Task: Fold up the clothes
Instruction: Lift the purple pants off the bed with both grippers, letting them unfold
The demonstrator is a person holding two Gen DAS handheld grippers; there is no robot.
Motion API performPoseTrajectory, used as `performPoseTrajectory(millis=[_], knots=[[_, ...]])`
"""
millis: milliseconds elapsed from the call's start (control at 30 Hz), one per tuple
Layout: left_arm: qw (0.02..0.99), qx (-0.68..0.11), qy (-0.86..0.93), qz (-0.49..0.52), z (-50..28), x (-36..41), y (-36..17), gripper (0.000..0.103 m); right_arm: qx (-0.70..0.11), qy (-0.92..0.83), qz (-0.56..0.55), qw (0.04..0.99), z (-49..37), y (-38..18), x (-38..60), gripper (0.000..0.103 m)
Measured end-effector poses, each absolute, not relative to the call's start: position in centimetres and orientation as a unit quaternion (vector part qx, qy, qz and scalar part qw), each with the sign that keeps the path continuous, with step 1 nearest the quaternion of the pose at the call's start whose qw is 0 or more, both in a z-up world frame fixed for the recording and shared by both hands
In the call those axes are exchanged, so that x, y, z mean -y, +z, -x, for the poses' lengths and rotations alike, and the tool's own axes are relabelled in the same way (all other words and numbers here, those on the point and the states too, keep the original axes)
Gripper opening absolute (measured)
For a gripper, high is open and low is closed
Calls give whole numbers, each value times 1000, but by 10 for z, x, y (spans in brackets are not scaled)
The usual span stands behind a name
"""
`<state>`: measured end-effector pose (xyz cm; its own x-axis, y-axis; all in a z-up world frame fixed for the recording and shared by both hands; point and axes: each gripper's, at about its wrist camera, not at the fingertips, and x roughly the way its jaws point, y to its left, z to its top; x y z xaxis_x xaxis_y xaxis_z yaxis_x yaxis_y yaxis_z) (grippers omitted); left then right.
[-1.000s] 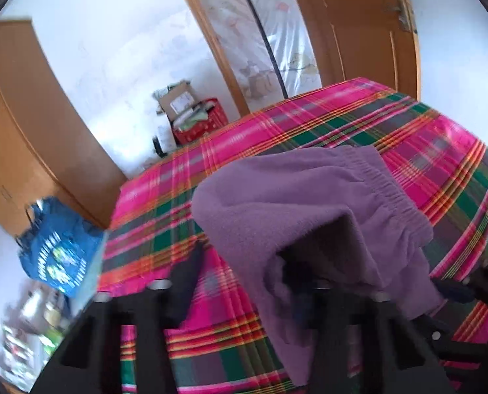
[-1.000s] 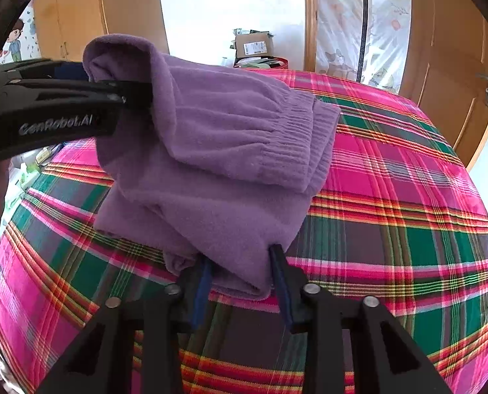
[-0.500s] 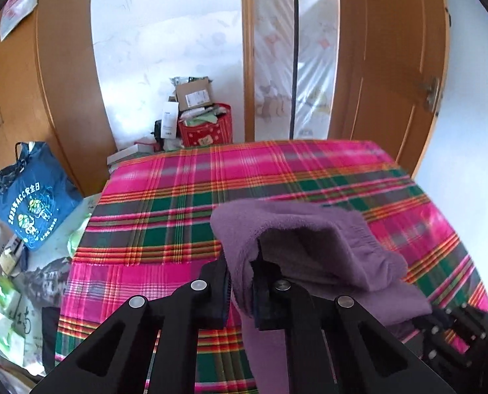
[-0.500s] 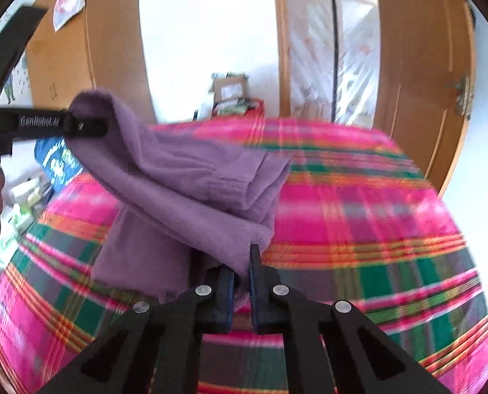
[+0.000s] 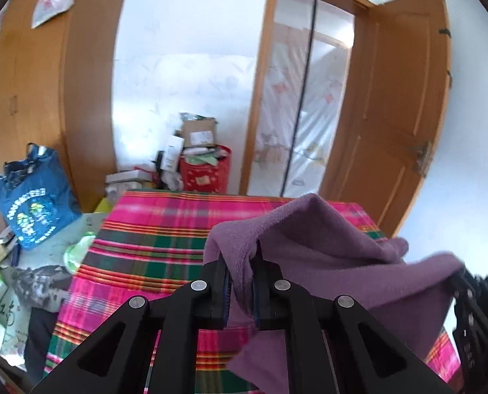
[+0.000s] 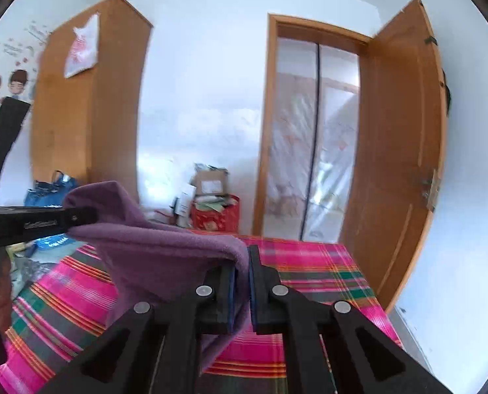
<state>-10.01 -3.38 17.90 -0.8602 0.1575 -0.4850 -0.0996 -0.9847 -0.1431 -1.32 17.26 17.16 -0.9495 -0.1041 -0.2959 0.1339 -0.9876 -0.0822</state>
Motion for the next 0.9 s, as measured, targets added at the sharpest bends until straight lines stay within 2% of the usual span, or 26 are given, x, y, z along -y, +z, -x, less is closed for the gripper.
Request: performPoseTrajectory(millis=[200, 500, 600, 733, 900], knots=[[23, 78, 953, 290, 101, 69, 155, 10, -46, -964, -224, 139, 14, 138, -150, 7], [-27, 107, 946, 304, 92, 110, 126, 10, 25, -888, -338, 310, 3, 85, -114, 7], [-43, 122, 942, 309, 88, 127, 115, 10, 28, -864, -366, 345, -1, 71, -108, 14], [-64, 140, 935, 320, 84, 147, 101, 10, 41, -862, -361, 353, -6, 74, -130, 21], [-85, 166, 922, 338, 81, 173, 80, 10, 68, -887, -366, 274, 9, 70, -177, 32]])
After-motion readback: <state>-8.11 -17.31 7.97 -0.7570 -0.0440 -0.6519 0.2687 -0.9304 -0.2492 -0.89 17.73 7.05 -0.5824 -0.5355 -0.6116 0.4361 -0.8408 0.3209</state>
